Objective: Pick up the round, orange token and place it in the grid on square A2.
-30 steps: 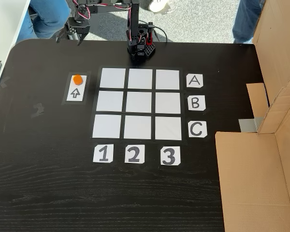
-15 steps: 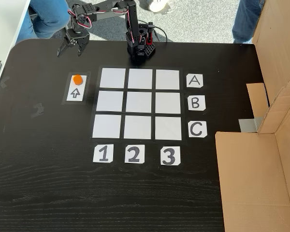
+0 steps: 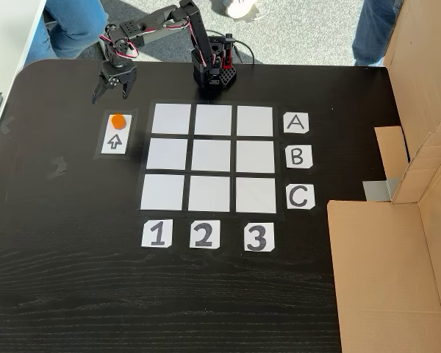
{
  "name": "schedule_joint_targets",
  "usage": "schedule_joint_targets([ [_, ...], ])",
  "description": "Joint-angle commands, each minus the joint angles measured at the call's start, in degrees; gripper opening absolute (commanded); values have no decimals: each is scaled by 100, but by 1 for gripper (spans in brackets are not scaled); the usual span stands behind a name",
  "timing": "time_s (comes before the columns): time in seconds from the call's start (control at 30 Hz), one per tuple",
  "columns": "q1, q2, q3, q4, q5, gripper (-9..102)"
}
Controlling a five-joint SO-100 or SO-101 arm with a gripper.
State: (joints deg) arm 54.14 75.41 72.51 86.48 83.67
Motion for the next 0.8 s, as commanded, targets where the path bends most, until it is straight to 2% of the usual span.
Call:
schedule_joint_targets([
  [0.0, -53, -123, -264, -114, 62, 40],
  [0.33, -53, -782, -290, -466, 114, 40],
  [0.77, -149, -1345, -501, -527, 114, 41],
])
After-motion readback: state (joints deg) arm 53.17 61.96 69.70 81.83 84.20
